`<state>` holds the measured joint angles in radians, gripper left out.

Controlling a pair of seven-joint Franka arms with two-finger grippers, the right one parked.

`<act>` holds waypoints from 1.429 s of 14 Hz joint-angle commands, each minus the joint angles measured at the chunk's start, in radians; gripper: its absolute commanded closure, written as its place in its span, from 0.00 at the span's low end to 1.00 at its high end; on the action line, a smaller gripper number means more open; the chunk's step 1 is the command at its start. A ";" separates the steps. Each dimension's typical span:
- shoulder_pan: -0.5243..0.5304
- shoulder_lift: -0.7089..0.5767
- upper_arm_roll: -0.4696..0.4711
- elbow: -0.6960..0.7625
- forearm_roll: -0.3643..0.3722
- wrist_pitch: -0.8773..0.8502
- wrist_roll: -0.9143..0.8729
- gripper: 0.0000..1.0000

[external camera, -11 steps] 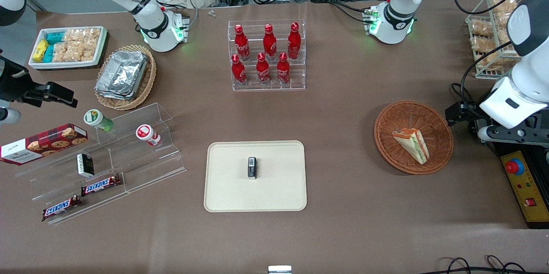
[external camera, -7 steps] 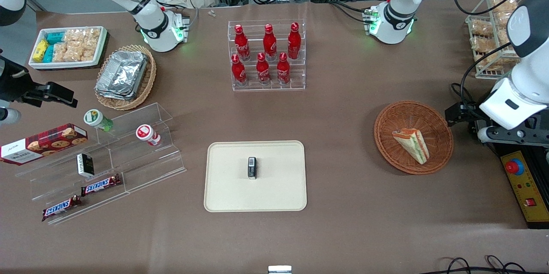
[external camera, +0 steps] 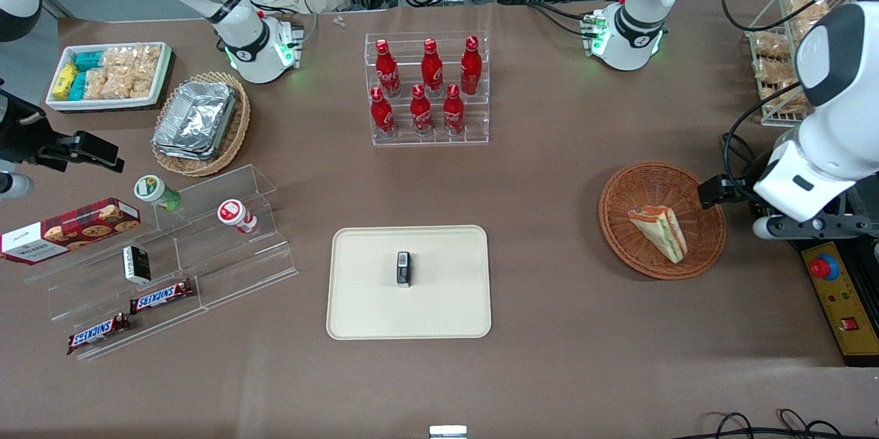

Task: Place sandwich from basket to tray
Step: 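Move the left gripper down over the wrapped sandwich in the wicker basket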

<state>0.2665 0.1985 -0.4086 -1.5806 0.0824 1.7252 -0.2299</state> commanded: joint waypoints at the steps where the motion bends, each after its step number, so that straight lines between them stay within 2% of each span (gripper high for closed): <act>1: -0.001 0.013 -0.013 -0.018 0.010 0.019 -0.115 0.00; 4: 0.000 0.015 -0.012 -0.064 0.005 0.049 -0.140 0.00; 11: 0.005 -0.019 -0.010 -0.346 0.020 0.364 -0.334 0.00; 16: 0.017 -0.024 -0.004 -0.488 0.023 0.536 -0.437 0.00; 20: 0.019 -0.040 0.001 -0.564 0.023 0.606 -0.465 0.00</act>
<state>0.2762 0.2079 -0.4066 -2.0802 0.0916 2.2879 -0.6653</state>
